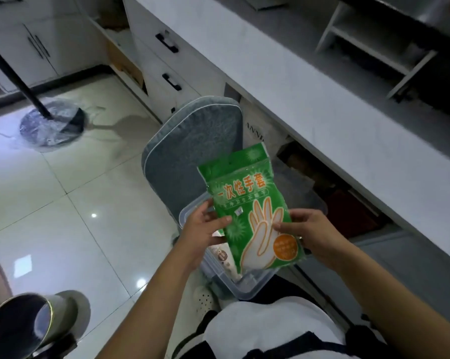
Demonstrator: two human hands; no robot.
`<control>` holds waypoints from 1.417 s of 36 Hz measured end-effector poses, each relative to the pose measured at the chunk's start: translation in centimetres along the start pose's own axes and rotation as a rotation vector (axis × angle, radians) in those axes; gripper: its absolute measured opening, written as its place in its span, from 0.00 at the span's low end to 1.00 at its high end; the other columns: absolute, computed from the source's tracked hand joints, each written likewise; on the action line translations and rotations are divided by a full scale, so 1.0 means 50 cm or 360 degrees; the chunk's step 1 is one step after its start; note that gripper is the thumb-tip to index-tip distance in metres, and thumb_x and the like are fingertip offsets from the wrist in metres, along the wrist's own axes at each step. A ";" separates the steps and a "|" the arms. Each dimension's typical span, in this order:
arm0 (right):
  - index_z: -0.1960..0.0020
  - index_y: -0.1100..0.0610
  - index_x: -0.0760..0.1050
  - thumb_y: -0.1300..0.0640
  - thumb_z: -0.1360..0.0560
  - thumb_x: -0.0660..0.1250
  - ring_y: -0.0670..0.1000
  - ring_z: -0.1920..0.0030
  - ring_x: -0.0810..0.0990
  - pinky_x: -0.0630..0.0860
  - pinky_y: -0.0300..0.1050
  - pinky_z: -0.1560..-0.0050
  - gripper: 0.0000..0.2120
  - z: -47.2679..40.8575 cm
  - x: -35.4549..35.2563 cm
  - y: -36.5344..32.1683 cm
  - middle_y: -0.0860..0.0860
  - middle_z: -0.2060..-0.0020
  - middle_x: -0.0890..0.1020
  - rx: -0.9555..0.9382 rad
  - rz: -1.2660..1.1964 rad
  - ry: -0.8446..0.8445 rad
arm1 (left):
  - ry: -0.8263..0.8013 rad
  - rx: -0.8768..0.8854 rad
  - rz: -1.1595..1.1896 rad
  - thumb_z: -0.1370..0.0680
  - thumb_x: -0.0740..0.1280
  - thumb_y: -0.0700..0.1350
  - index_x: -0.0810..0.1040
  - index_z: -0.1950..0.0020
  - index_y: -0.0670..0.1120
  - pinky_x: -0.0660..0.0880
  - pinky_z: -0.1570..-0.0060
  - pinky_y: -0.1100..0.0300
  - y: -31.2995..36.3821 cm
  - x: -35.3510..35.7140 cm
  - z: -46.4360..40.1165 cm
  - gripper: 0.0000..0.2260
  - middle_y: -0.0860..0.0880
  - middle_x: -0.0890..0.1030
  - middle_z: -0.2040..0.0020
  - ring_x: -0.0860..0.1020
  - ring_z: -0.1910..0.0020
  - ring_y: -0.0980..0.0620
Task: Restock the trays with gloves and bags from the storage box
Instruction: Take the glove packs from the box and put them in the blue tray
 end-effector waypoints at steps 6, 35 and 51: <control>0.53 0.61 0.84 0.64 0.30 0.74 0.53 0.66 0.85 0.78 0.42 0.70 0.06 -0.005 -0.054 0.039 0.59 0.60 0.86 0.0114 -0.0010 0.0006 | 0.0058 -0.0190 -0.0062 0.24 0.71 0.35 0.72 0.28 0.48 0.82 0.54 0.44 -0.084 0.038 -0.010 0.25 0.46 0.86 0.45 0.86 0.51 0.46; 0.58 0.53 0.85 0.65 0.31 0.76 0.50 0.62 0.81 0.77 0.52 0.55 0.07 0.042 -0.249 0.343 0.41 0.66 0.83 0.0506 0.0169 0.1110 | -0.0211 -0.0714 -0.2066 0.24 0.68 0.41 0.73 0.29 0.45 0.72 0.35 0.54 -0.250 0.015 -0.291 0.23 0.42 0.75 0.31 0.74 0.34 0.42; 0.50 0.55 0.85 0.61 0.28 0.73 0.42 0.65 0.82 0.79 0.42 0.59 0.08 0.009 -0.031 0.353 0.44 0.65 0.84 0.0690 0.0116 0.1738 | -0.0125 -0.0819 -0.2046 0.25 0.66 0.38 0.68 0.27 0.40 0.74 0.35 0.47 -0.368 -0.049 -0.587 0.26 0.38 0.73 0.31 0.75 0.35 0.38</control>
Point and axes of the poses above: each hand's wrist, its own z-axis away from the middle knuckle, its own x-axis out of the palm, y = z × x, the point moved 5 cm from there along -z, towards the middle knuckle
